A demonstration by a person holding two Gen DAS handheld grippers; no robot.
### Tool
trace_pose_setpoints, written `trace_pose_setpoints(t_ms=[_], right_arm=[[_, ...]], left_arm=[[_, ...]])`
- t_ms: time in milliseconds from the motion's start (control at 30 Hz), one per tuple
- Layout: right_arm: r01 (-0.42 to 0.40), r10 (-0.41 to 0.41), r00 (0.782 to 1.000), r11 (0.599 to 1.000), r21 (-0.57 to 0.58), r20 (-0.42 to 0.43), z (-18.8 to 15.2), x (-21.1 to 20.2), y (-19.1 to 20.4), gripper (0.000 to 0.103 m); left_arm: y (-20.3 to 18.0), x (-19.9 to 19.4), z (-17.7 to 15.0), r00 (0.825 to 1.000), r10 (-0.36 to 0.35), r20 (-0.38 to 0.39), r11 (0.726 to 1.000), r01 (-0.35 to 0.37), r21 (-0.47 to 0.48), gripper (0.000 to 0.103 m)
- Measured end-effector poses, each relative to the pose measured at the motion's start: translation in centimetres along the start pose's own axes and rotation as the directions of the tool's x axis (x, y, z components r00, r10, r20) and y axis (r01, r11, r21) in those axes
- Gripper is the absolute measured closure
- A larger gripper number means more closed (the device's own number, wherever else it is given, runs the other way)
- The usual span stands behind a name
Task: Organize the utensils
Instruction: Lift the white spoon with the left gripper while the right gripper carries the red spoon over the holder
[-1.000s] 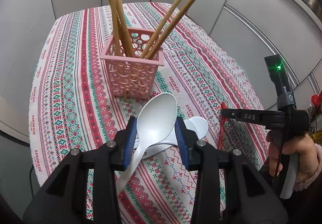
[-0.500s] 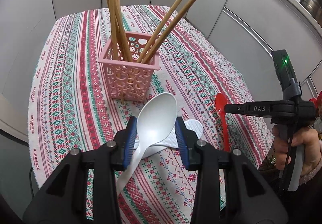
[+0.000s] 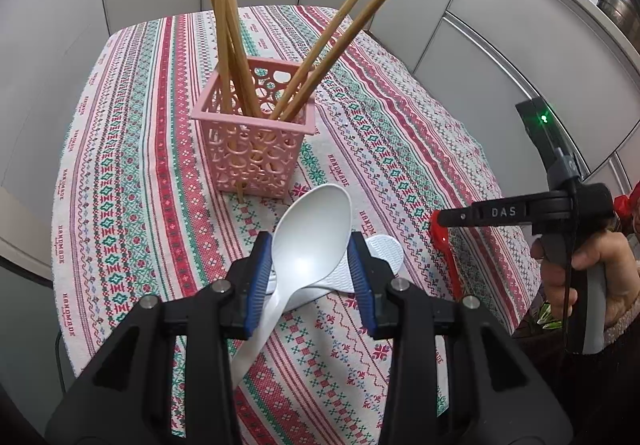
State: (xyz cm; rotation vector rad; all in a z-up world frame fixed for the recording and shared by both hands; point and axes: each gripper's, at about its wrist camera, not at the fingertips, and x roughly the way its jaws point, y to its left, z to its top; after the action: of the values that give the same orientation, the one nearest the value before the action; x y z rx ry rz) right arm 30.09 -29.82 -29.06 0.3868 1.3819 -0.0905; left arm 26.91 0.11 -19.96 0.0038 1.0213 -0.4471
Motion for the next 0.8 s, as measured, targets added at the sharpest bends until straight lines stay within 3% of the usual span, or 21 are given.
trace_pose_setpoints(t_ms=[100, 233, 400, 500, 667, 800], right_arm=[[-0.014, 0.013, 1.000, 1.000, -0.017, -0.014, 0.3, 0.9, 0.5, 0.062], [0.010, -0.011, 1.000, 0.996, -0.088, -0.003, 0.7, 1.9, 1.9, 0.077], [0.057, -0.053, 0.998, 0.987, -0.153, 0.027, 0.2, 2.1, 3.1, 0.078], [0.041, -0.036, 0.999, 0.989, -0.141, 0.034, -0.1, 1.9, 3.0, 0.078], [-0.016, 0.030, 0.994, 0.991, -0.131, 0.106, -1.3, -2.1, 2.5, 0.078], [-0.081, 0.119, 0.963, 0.984, -0.161, 0.241, -2.2, -7.1, 3.8, 0.078]], left_arm=[[-0.1, 0.2, 0.0, 1.000, 0.003, -0.006, 1.000, -0.003, 0.004, 0.063], [-0.1, 0.4, -0.1, 1.000, 0.007, -0.010, 1.000, -0.007, 0.005, 0.063], [0.1, 0.5, -0.1, 1.000, 0.013, -0.011, 1.000, -0.013, -0.008, 0.063], [0.2, 0.2, 0.1, 1.000, 0.011, -0.001, 1.000, -0.011, -0.017, 0.063], [0.5, -1.5, 0.8, 0.999, -0.018, 0.051, 0.999, 0.020, -0.050, 0.063], [1.0, -3.9, 1.9, 0.988, -0.061, 0.139, 0.993, 0.074, -0.091, 0.063]])
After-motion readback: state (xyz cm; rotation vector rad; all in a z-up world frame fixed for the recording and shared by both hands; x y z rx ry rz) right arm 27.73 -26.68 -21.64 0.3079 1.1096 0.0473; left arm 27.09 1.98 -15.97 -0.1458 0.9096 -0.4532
